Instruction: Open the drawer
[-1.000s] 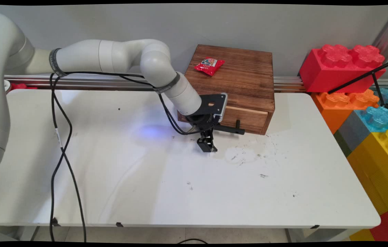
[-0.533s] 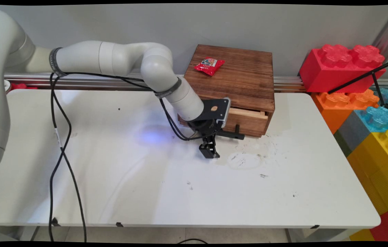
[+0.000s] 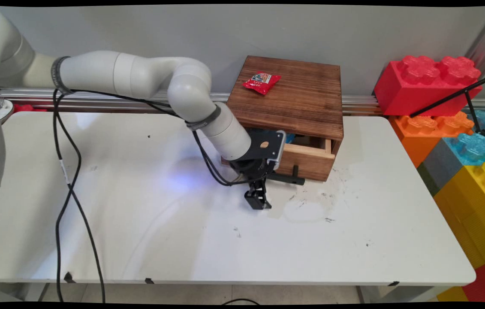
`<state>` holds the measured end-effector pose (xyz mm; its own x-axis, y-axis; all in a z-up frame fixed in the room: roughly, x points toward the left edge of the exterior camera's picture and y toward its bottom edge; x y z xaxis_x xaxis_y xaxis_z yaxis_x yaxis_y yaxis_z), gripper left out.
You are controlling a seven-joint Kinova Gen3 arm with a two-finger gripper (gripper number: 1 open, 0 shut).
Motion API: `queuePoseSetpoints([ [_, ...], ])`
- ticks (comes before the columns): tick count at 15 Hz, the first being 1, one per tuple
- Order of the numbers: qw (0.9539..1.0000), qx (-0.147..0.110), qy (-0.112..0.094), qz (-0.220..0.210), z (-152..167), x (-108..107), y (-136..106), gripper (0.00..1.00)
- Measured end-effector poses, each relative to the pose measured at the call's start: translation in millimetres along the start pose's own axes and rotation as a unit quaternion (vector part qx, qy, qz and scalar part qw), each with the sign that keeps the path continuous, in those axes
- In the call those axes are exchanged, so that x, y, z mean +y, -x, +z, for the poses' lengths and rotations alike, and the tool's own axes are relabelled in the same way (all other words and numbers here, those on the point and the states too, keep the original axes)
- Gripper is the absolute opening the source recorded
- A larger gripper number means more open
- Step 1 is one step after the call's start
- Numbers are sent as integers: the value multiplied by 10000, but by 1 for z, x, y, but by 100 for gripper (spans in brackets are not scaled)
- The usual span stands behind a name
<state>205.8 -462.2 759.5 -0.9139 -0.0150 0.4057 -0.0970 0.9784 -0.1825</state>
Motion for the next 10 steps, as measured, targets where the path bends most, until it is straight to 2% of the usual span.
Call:
queuePoseSetpoints([
  [10,9999,0,100,-76,-13,34,-3,100],
])
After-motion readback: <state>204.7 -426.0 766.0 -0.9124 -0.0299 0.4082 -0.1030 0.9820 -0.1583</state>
